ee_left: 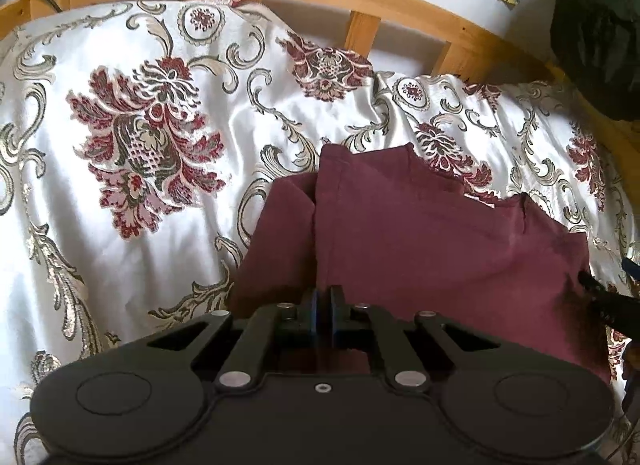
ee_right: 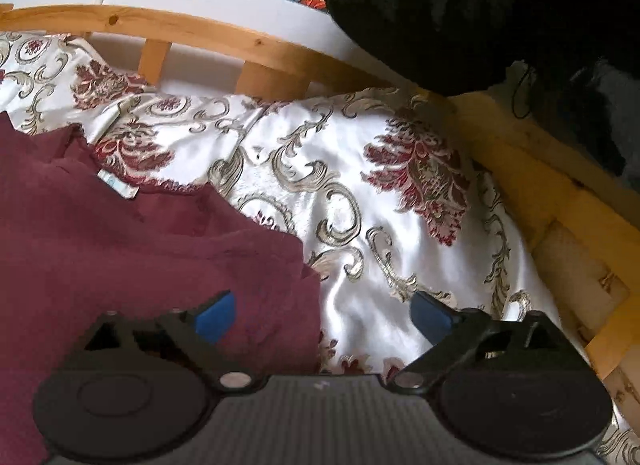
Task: Fold small clothes
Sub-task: 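Pinch the folded shirt edge with both grippers to straighten it, then release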
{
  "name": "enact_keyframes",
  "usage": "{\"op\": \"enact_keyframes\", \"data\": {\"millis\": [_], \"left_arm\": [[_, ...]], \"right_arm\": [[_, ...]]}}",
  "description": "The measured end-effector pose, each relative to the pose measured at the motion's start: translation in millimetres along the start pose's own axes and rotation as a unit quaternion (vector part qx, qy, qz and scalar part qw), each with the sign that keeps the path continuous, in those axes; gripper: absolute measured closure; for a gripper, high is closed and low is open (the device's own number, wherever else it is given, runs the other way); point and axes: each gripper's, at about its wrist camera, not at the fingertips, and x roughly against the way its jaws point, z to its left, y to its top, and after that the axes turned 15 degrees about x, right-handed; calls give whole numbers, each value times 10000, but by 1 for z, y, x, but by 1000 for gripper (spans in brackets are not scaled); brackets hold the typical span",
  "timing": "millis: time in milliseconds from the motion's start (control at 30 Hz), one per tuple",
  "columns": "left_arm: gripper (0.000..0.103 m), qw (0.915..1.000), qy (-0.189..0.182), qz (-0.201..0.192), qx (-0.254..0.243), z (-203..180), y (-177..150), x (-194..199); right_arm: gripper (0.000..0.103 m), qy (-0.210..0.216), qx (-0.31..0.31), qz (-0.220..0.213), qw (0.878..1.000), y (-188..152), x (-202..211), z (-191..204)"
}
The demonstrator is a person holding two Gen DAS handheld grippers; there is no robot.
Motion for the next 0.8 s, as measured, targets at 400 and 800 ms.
{"op": "enact_keyframes", "data": {"millis": [400, 800], "left_arm": [[92, 9966, 577, 578, -129, -1, -6, -24], [26, 9987, 431, 231, 127, 0, 0, -11]], "right_arm": [[0, 125, -283, 573, 9979, -10, -14, -5], [0, 196, -1080, 489, 9928, -12, -1, -31]]}}
